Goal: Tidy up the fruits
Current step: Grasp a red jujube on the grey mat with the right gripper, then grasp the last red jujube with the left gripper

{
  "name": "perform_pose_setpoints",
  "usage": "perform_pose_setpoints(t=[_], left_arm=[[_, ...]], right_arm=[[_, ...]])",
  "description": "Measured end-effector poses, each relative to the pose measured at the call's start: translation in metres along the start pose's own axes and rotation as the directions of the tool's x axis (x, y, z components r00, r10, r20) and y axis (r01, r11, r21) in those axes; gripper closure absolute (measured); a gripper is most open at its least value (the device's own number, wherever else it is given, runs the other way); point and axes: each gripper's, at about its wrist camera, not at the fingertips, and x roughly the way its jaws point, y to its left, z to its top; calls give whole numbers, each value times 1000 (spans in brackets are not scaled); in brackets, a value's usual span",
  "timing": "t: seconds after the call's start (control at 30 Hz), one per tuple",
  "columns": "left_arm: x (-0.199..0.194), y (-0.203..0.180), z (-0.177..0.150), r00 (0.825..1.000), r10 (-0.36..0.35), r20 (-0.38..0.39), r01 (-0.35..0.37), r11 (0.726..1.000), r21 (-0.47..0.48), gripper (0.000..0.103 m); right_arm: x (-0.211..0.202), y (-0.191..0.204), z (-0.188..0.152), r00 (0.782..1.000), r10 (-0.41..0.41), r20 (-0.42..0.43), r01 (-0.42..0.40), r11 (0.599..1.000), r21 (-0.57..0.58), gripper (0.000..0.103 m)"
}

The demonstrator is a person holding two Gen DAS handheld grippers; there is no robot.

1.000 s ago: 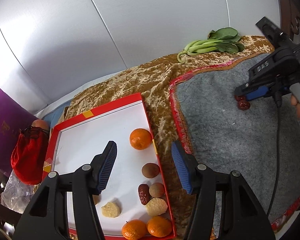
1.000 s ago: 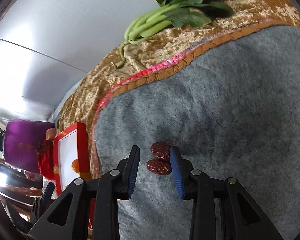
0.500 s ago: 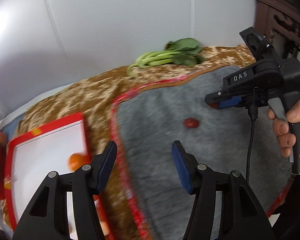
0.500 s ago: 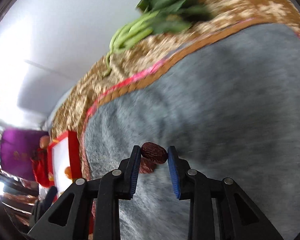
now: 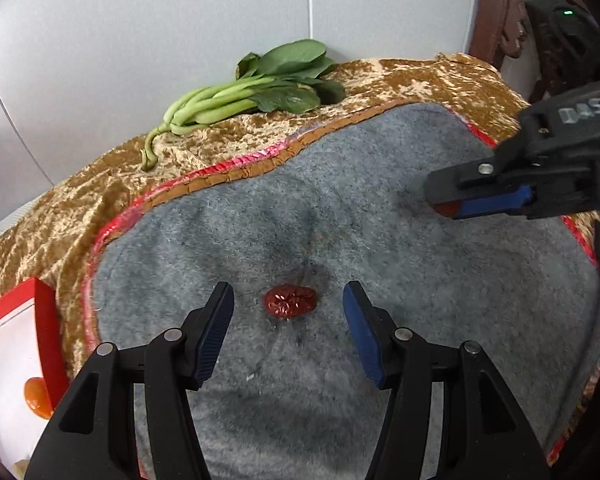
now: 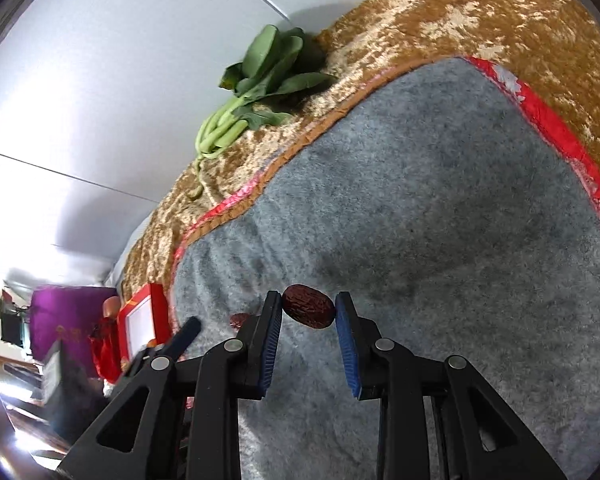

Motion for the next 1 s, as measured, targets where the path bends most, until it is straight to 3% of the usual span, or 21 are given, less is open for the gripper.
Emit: perform_pose_setpoints(t=[0.07, 0.2, 0.33, 0.7, 1.0], left_arm=[[6, 2, 0, 1000, -1, -10, 1, 1000, -17, 48], [14, 7, -2, 999, -18, -32, 16, 999, -40, 65], [18, 12, -3, 999, -31, -33, 29, 997, -66, 75], [-3, 20, -7, 999, -40, -16, 39, 993, -108, 75], [-57, 42, -32, 994, 110, 2, -109, 986, -128, 75]], right_arm=[[-1, 1, -1, 1000, 6, -1, -6, 1000, -6, 75], [1, 0, -4, 1000, 6, -8, -6, 1000, -1, 75], [5, 4, -5, 1000, 7, -9, -7, 1000, -5, 75], [16, 19, -12, 999, 28, -32, -29, 999, -37, 75], [47, 87, -43, 992, 78, -103, -95, 980, -176, 75]])
